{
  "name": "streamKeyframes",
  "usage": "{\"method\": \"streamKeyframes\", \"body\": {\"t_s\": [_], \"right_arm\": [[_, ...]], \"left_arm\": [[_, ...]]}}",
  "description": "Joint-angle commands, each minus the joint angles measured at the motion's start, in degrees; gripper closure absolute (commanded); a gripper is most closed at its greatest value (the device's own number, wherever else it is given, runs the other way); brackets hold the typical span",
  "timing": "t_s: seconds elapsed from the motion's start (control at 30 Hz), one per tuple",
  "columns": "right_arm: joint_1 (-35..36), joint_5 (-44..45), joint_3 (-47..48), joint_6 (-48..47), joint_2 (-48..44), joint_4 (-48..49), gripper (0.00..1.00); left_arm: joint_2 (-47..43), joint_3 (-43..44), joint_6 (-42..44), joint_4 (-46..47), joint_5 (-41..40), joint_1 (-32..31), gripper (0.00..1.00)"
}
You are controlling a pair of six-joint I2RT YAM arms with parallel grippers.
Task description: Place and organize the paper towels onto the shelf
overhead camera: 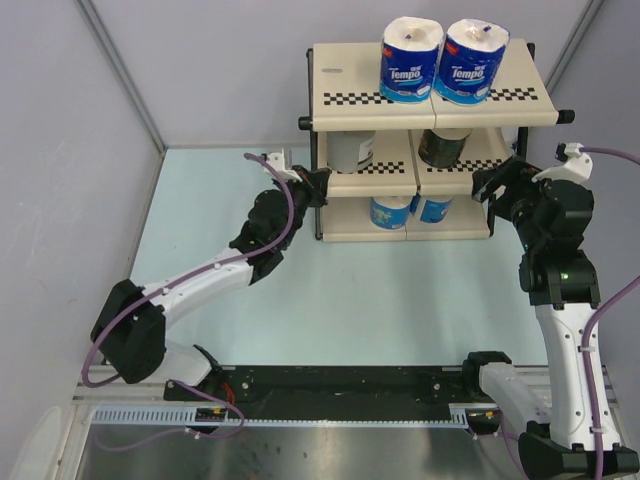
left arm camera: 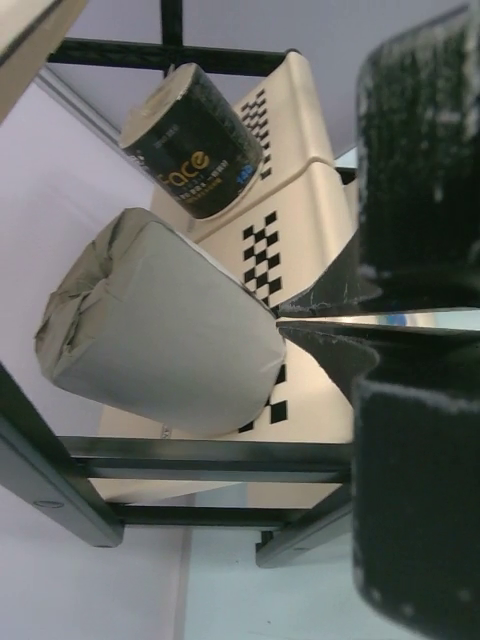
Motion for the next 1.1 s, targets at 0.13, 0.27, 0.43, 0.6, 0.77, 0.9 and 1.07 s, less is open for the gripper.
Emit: {"method": "streamKeyframes", "body": {"t_s": [0.13,0.27,0.43,0.6,0.77,0.9,1.07], "right_arm": [[0.19,-0.73,-0.99,0.07,-0.74,0.59,0.18],[0.19,-0.90,-1.16,0.07,-0.65,0.59,0.18],[0.19,-0.90,-1.42,0.07,-0.74,0.50,0.18],[0.19,-0.99,-1.69,0.07,-0.83,0.24,0.18],[0.19,-0.81,-2.48,0.07,-1.27,0.24,0.18],[0.19,-0.64,-2.57,-0.19,-1.62,0.06,0.18],[0.11,-0.11,-2.66,-0.54,-2.06,-0.20,0.17]], "left_arm": [[4.73,6.84,-8.95,5.72,-3.51,-0.01,1.00],[6.32,7.11,-18.06,7.91,-0.97,2.27,1.00],[7.73,5.00,-27.58,13.45,1.84,5.00,1.00],[9.04,5.79,-29.78,15.21,2.02,6.84,1.00],[10.98,8.25,-30.75,15.22,1.41,7.20,1.00],[12.91,10.27,-31.98,15.39,2.11,7.11,1.00],[15.02,11.15,-32.95,16.27,1.94,7.20,1.00]]}}
